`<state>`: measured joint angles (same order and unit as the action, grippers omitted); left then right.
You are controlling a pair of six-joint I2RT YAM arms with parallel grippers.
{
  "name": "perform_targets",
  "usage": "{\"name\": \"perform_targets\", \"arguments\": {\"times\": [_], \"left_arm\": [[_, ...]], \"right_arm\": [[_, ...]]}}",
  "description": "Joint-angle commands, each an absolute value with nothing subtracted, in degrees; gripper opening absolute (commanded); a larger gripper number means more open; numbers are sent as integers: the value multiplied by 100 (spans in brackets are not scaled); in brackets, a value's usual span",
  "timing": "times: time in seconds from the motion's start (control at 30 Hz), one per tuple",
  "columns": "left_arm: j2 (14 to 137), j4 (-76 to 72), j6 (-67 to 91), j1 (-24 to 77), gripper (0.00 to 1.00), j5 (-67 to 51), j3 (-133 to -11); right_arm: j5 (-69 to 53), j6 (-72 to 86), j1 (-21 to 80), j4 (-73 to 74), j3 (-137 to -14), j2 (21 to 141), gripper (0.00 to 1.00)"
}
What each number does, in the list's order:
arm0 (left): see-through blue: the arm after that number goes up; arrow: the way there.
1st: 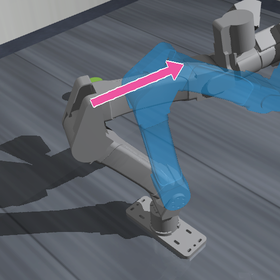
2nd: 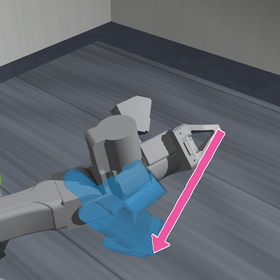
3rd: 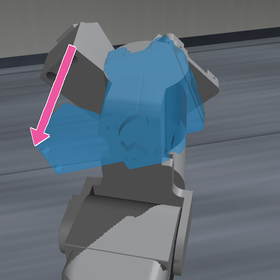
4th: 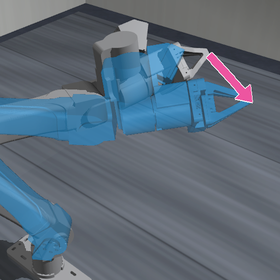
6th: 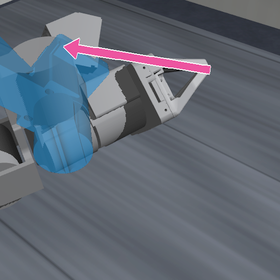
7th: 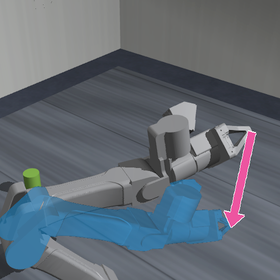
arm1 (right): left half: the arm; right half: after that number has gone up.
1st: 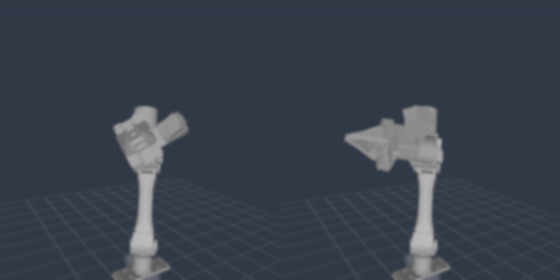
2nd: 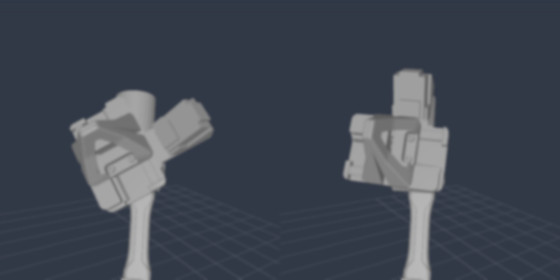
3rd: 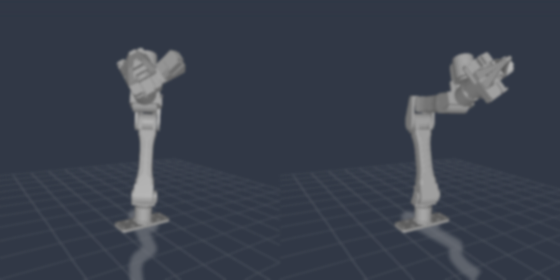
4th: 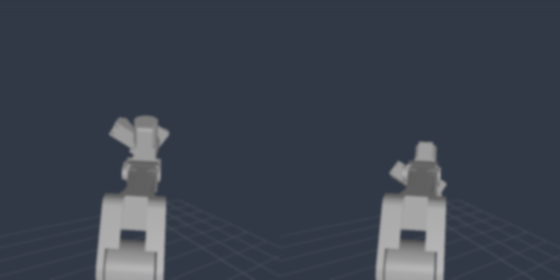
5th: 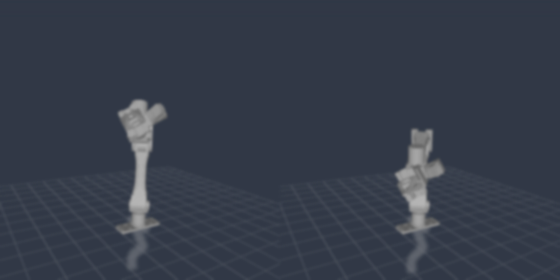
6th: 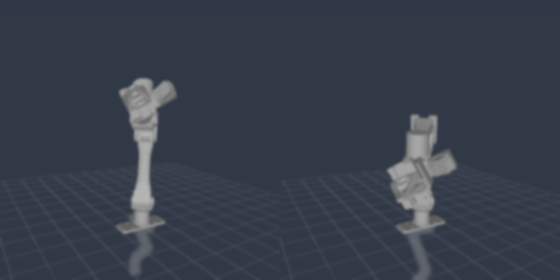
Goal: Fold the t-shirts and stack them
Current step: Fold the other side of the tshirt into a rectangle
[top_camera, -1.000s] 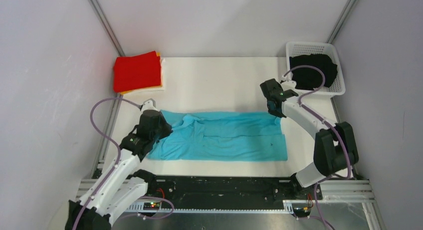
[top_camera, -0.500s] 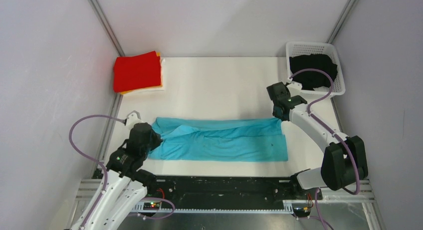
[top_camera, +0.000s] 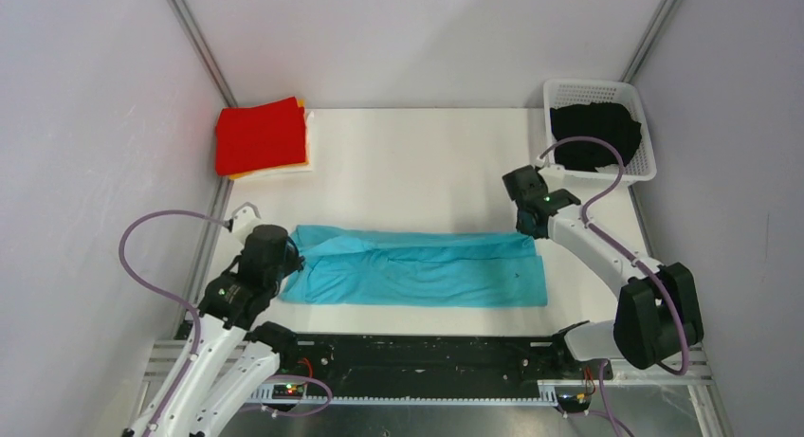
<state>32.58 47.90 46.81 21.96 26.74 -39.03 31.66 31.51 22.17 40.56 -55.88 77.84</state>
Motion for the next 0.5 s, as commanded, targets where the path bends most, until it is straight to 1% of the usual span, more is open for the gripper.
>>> {"name": "perform_targets", "arguments": {"times": [0.0,0.03,0.07,0.1,0.13,0.17,0.2,0.23,0.27,0.3,0.33,0.37,0.4,0.43,0.47], "left_arm": [[3095,4860,5054,2217,0,2734,-3622],[2986,4887,5225,2220,0,2692,-3556],[2926,4959,5360,2216,0,2686,-3414],[2799,5103,5568,2216,0,2728,-3350],[2735,5170,5658,2215,0,2748,-3252],[2613,5305,5798,2215,0,2803,-3221],[2559,5386,5883,2215,5,2852,-3196],[2466,5504,5977,2215,25,2950,-3198],[2433,5573,6016,2215,38,3000,-3241],[2395,5700,6096,2215,57,3101,-3277],[2388,5724,6116,2215,67,3137,-3340],[2397,5742,6152,2215,87,3175,-3379],[2416,5745,6161,2215,93,3191,-3466],[2487,5728,6163,2215,98,3204,-3517],[2540,5716,6158,2219,99,3210,-3641]], "right_arm": [[3610,3820,2575,4973,-5295,7594,23],[3699,4015,2716,5381,-5249,7561,28],[3884,4451,2782,5595,-5140,7547,43],[4076,4766,2875,6149,-5097,7518,48],[4200,5412,2923,6410,-5027,7503,56],[4390,5703,3016,6869,-4996,7426,58],[4445,6075,3074,7012,-4916,7356,63],[4466,6136,3102,7084,-4866,7154,66],[4466,6128,3107,7062,-4805,6910,73],[4458,6105,3097,6988,-4793,6795,76],[4444,5969,3087,6913,-4778,6550,84],[4370,5841,3052,6641,-4771,6430,87],[4303,5552,3034,6467,-4741,6217,96],[4079,5355,2967,6016,-4722,6115,98],[3907,4916,2925,5776,-4674,5958,99]]}}
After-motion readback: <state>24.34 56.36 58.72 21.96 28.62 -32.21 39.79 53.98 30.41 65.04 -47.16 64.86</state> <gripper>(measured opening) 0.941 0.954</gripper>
